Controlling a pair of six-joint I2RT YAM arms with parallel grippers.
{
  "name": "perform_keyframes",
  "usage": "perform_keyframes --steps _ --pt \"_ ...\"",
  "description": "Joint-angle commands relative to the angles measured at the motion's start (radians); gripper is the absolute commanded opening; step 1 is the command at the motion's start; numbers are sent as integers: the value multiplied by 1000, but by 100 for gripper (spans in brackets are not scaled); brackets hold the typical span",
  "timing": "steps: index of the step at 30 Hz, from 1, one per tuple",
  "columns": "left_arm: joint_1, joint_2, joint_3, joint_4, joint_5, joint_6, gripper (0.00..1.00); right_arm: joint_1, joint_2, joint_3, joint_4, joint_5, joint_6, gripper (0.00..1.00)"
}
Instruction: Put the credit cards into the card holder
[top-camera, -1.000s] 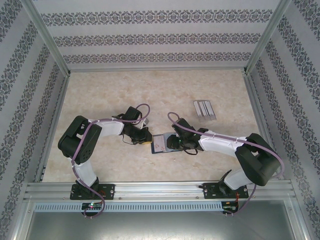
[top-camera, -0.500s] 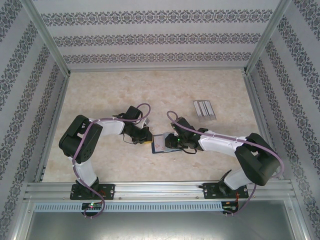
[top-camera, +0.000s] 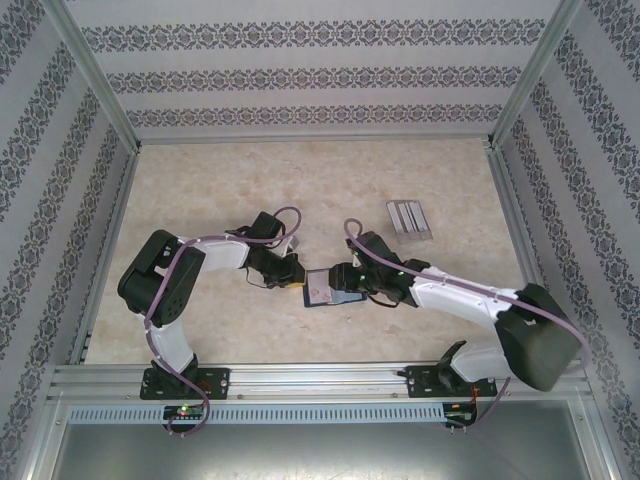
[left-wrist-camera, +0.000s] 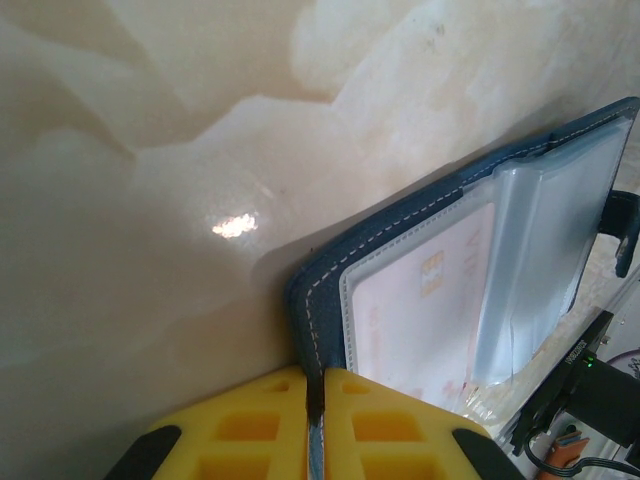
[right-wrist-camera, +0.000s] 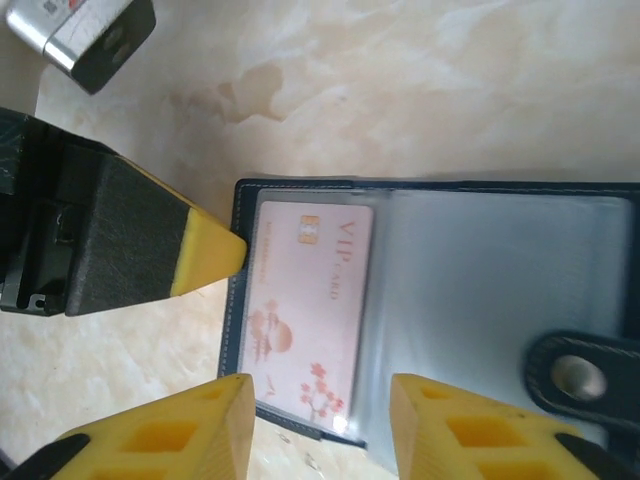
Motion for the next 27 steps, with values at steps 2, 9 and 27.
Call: perform_keyframes --steps 2,9,27 --pt "-9 -14 10 -31 -6 7 11 -20 -44 -52 -84 83 10 44" --pt "-10 -6 16 -37 -3 14 11 -18 21 -88 -42 42 30 44" --pt "-9 8 26 -41 2 9 11 -10 65 -40 -37 20 10 26"
